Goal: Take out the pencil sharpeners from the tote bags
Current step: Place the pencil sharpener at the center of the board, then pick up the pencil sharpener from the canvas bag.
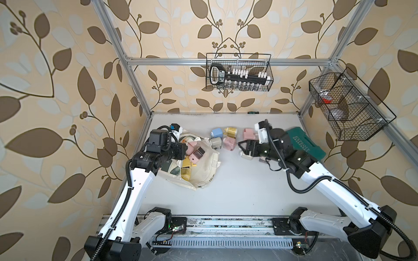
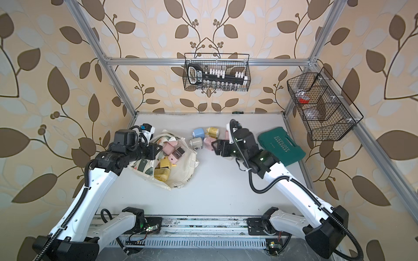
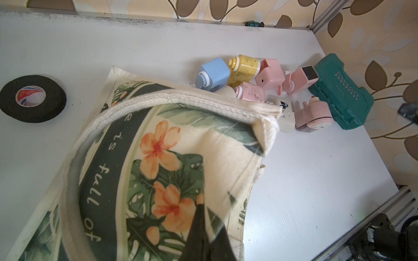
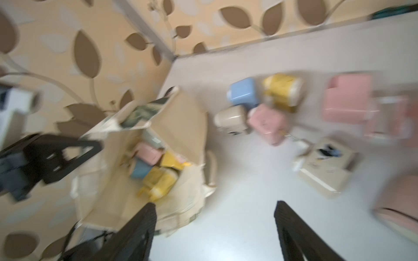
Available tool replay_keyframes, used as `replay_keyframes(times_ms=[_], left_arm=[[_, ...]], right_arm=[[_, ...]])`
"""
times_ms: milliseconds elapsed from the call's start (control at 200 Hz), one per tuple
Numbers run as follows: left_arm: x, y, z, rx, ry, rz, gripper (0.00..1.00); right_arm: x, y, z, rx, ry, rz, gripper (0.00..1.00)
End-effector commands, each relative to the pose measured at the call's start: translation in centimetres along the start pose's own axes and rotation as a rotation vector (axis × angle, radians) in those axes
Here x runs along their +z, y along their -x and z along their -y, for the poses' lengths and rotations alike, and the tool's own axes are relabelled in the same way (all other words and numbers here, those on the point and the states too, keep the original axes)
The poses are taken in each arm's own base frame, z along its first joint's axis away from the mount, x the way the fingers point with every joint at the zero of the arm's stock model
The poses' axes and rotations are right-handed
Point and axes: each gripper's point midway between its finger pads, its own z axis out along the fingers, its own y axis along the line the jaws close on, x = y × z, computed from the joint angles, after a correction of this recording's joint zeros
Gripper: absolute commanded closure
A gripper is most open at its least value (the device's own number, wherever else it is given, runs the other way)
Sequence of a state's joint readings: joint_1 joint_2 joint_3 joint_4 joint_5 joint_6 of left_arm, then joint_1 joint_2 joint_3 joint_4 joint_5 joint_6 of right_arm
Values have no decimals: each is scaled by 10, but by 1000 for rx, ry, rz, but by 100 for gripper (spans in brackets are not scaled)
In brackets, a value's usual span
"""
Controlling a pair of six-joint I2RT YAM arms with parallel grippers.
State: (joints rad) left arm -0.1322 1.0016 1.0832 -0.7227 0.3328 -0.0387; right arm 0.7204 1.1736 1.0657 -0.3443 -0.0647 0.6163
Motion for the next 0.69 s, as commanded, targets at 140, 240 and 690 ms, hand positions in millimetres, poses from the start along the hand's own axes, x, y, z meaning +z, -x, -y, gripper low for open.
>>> replay_keyframes(times_ms=[140,240,690], left_arm=[[-11,18,13,5,-44,73,100],[-10,19,15,6,-56,75,100],[-8,26,20,1,-80,39,100]], right_arm=[[87,-87,-70,5,-25,-151,17],[118,-105,-99,-69,67,-143,16],[160,-110,-58,-1356,153,-210,10]])
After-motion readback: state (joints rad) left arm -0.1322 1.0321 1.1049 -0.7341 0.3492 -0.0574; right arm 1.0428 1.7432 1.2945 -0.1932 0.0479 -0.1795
